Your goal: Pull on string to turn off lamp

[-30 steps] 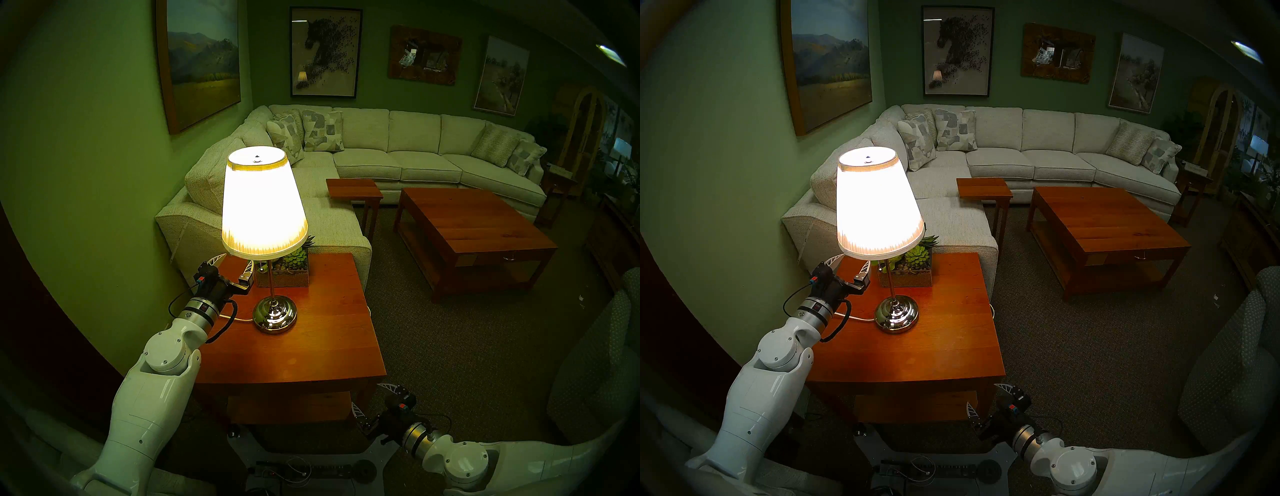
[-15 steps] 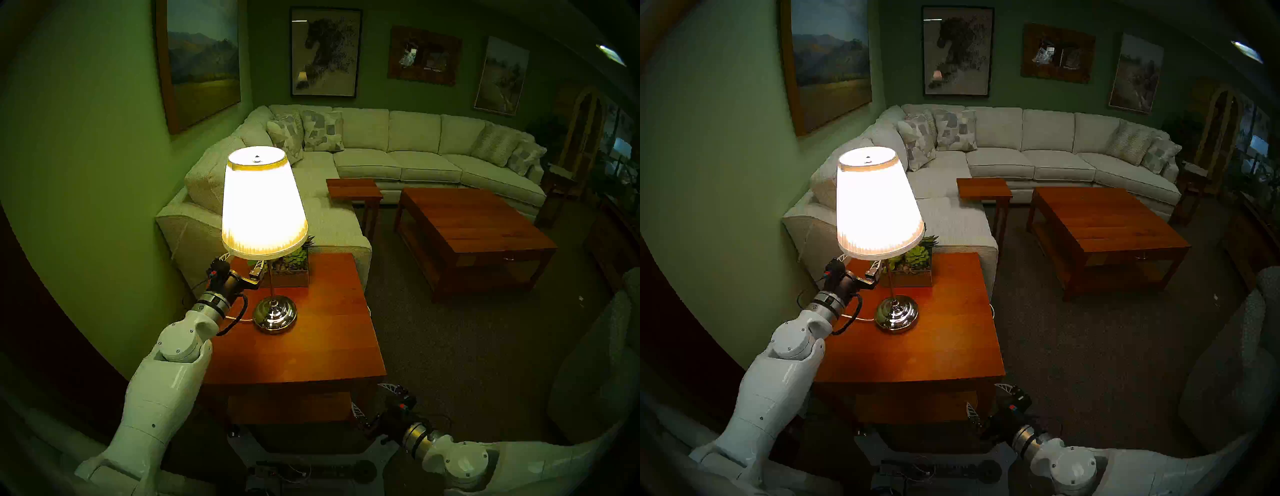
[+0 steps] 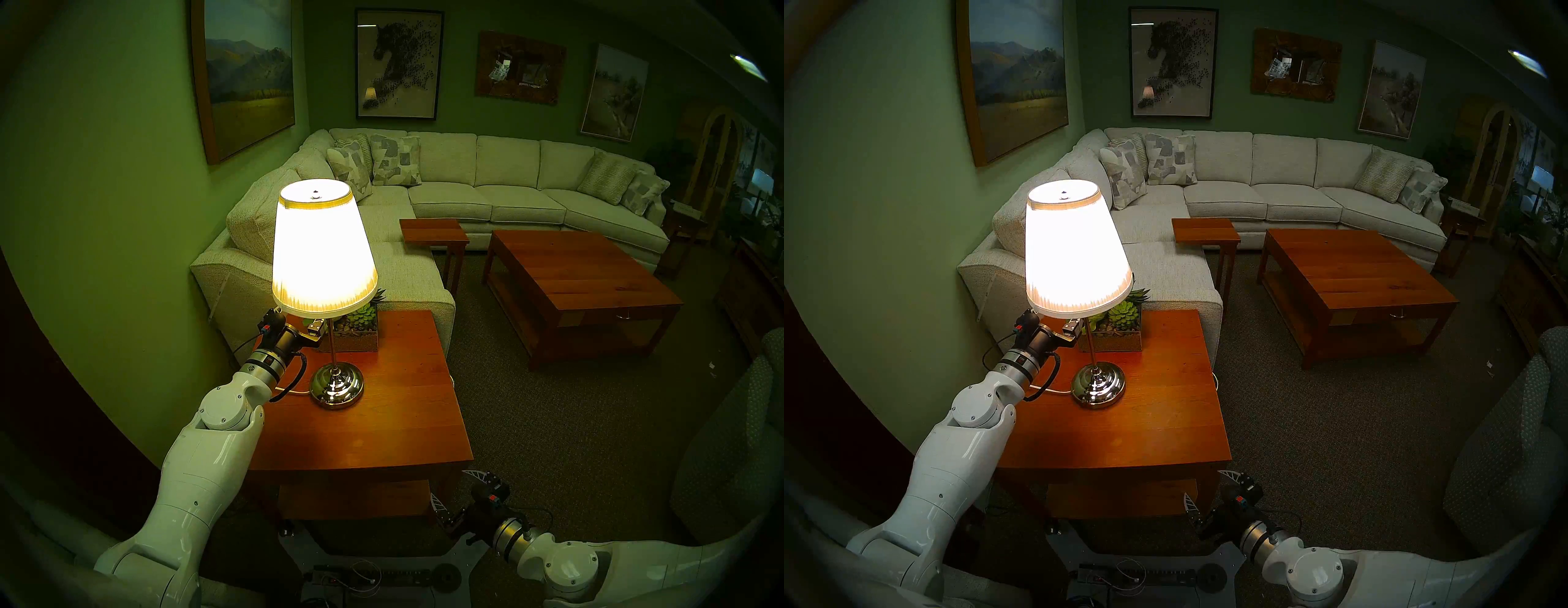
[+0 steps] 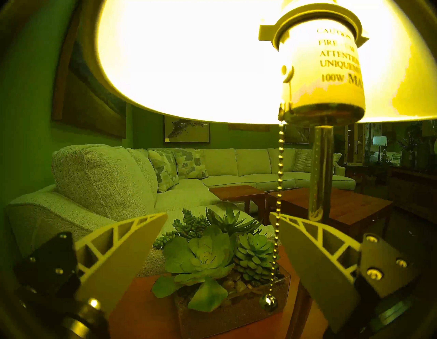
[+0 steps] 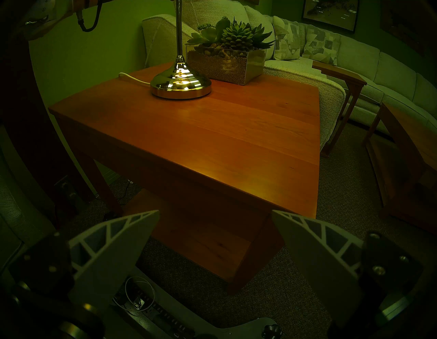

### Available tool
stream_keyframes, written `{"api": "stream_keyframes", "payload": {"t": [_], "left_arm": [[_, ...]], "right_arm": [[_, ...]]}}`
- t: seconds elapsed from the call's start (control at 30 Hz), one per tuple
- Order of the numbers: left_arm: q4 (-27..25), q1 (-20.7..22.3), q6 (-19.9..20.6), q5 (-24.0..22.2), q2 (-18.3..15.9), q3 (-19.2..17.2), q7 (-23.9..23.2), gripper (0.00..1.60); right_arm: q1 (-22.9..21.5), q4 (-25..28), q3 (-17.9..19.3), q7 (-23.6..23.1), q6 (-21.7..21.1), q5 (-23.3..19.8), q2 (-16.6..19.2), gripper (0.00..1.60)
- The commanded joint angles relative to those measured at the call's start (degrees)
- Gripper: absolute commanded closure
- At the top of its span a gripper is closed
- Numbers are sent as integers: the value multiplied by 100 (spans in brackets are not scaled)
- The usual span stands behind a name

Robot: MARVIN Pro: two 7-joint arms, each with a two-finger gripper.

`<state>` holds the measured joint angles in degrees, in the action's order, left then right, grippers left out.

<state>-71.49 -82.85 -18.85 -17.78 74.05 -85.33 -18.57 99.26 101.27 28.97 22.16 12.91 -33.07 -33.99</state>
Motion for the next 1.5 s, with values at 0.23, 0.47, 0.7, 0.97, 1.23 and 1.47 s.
{"api": "stream_keyframes", "payload": {"t": [0.23, 0.47, 0.7, 0.97, 1.23, 1.47], "left_arm": [[-412, -108, -432, -124, -80, -83, -310, 160], [-667, -633, -316, -217, -148, -98, -419, 160], [-846, -954, -324, -259, -188, -142, -443, 160], [-814, -1045, -399, -242, -184, -148, -461, 160], [-771, -1046, -418, -206, -195, -128, -472, 160], [-538, -1003, -447, -76, -213, -49, -482, 160]], "right_arm": [[-33, 134, 39, 19, 19, -3, 4, 0], [-33, 139, 39, 23, 16, -4, 6, 0], [-33, 139, 39, 23, 16, -4, 7, 0], [-33, 140, 38, 24, 16, -4, 7, 0], [-34, 138, 38, 23, 17, -4, 7, 0], [-33, 141, 38, 25, 15, -5, 8, 0]]}}
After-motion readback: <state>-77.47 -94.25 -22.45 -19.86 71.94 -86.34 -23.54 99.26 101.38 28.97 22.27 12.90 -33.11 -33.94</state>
